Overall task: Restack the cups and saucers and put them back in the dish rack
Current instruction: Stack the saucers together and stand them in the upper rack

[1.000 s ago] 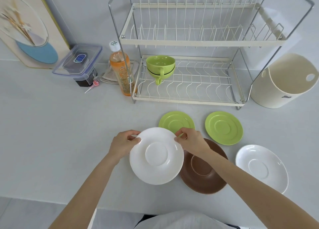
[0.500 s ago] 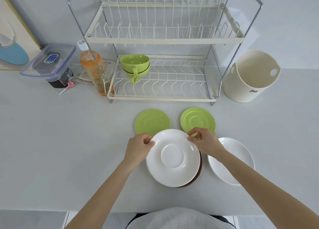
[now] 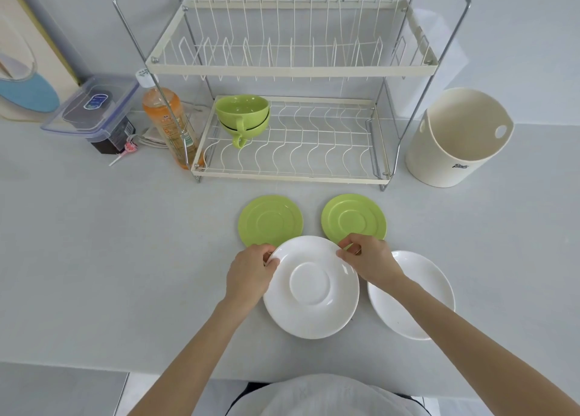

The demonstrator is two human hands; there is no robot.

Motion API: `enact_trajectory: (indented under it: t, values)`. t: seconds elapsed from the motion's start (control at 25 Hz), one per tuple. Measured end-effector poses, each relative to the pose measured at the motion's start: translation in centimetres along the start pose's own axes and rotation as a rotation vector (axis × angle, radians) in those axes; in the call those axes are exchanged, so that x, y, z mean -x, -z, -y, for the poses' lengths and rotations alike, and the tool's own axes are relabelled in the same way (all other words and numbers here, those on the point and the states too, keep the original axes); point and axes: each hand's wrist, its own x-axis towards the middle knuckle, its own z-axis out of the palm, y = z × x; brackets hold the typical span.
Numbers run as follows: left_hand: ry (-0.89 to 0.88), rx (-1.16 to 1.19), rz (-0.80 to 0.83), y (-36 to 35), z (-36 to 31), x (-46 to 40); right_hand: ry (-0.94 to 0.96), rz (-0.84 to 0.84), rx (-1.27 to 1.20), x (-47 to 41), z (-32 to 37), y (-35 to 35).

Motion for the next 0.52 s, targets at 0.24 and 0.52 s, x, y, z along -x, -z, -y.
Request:
enact_trajectory:
  t: [0.24, 0.52]
  values:
    - [-0.027, -0.142, 0.044, 0.0, -0.2, 0.2, 0.083, -0.038, 0.110, -0.1, -0.5, -0.3]
    - [0.010, 0.026, 0.090, -0.4, 1.1, 0.7, 0.088, -0.021, 0.094, 0.6, -0.9, 0.1]
